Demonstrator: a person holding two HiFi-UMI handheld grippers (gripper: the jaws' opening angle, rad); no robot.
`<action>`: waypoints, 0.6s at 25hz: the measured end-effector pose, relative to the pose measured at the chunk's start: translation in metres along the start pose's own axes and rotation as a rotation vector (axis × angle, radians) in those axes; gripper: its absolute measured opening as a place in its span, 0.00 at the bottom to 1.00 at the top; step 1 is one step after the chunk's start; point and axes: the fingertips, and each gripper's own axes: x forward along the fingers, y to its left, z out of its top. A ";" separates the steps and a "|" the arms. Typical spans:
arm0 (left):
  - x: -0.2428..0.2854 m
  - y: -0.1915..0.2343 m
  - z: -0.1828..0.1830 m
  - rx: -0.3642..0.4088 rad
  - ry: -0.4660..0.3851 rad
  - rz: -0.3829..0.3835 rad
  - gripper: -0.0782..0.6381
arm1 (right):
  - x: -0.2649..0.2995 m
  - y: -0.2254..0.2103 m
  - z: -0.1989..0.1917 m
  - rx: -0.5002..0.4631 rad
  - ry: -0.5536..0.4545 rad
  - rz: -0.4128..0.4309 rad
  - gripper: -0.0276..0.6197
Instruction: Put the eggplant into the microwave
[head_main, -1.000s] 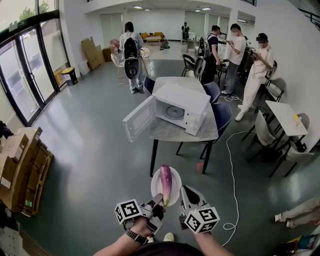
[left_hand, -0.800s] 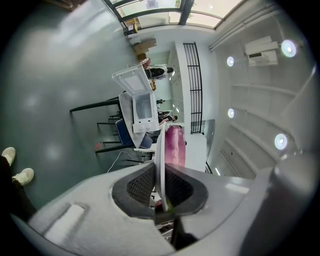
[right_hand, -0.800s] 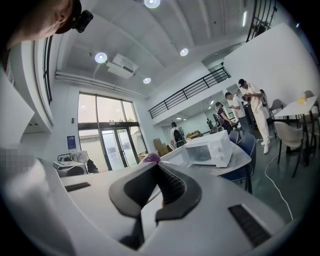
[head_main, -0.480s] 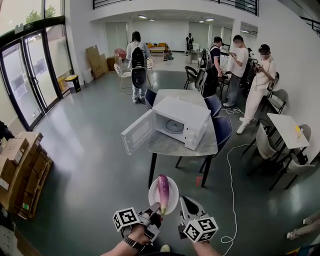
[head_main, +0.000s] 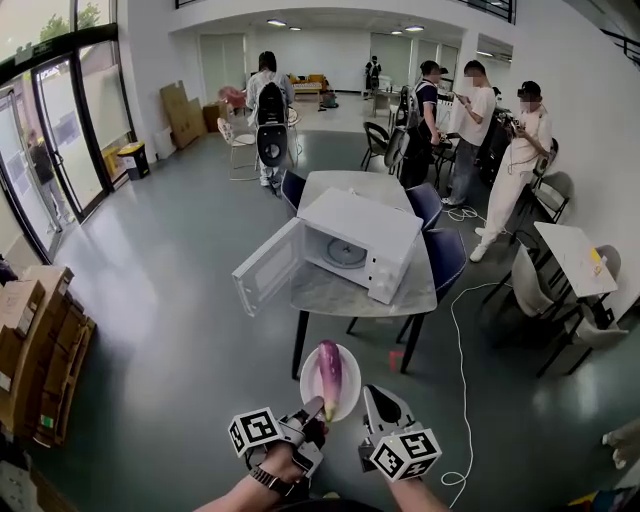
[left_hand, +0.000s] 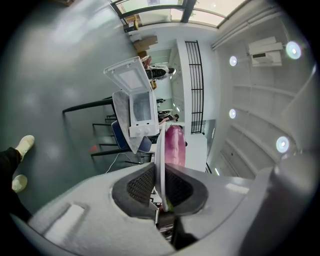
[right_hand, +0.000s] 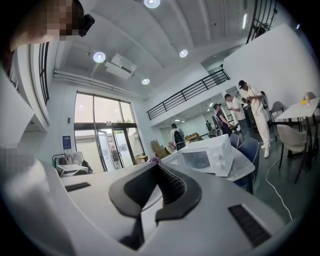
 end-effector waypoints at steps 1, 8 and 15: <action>0.006 0.000 0.009 0.004 0.003 0.000 0.15 | 0.010 -0.002 0.002 -0.001 -0.003 -0.002 0.05; 0.045 0.002 0.079 0.028 0.041 0.004 0.15 | 0.086 -0.014 0.014 0.012 -0.019 -0.034 0.05; 0.080 0.007 0.137 0.041 0.096 0.003 0.15 | 0.152 -0.023 0.023 0.019 -0.042 -0.075 0.05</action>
